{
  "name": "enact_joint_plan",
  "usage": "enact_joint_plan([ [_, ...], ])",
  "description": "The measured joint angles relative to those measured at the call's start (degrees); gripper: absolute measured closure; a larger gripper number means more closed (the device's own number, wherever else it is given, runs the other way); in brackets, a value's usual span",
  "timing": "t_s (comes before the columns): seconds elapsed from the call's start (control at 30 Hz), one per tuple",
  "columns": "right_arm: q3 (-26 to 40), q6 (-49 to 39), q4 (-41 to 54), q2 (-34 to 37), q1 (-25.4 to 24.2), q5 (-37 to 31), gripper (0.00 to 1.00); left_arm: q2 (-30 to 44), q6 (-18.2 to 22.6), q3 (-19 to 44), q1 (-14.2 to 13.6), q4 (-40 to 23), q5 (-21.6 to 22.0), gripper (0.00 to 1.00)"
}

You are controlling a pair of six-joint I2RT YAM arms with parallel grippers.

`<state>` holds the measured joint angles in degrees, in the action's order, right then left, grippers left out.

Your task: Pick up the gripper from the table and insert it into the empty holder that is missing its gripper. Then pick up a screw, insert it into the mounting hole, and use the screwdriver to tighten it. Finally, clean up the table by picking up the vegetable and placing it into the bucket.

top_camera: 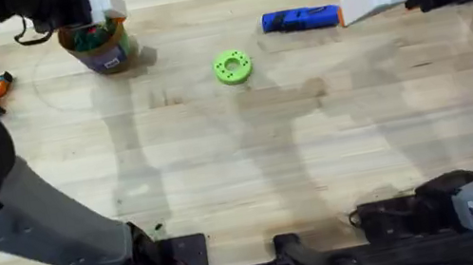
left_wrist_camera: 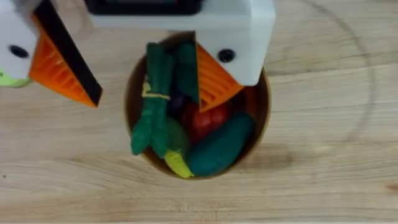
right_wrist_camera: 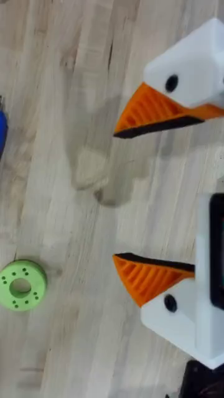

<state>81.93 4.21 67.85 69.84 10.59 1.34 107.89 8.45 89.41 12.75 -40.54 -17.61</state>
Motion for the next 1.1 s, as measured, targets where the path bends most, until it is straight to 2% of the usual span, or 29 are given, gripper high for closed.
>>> enact_joint_plan([
  [0.17,0.0,0.0,0.0,0.0,0.0,0.0,0.009,-6.8,-0.1,0.0,0.0,-5.8,-0.8,0.049],
  [0.37,0.0,0.0,1.2,0.0,0.0,0.0,0.008,-20.6,1.4,0.2,0.0,-20.5,-0.6,0.058],
  [0.47,0.0,0.0,1.2,0.0,0.0,0.0,0.008,-27.0,1.9,0.3,0.0,-28.3,1.3,0.09],
  [0.6,0.0,0.0,1.2,0.0,0.0,0.0,0.007,-33.2,2.1,0.3,0.0,-35.6,4.5,0.09],
  [0.87,0.0,0.0,1.2,0.0,0.0,0.0,0.008,-44.7,2.3,0.3,0.0,-42.5,6.8,0.063],
  [1.1,0.0,0.0,1.2,0.0,0.0,0.0,0.009,-51.5,2.3,0.3,0.0,-43.2,7.0,0.031],
])
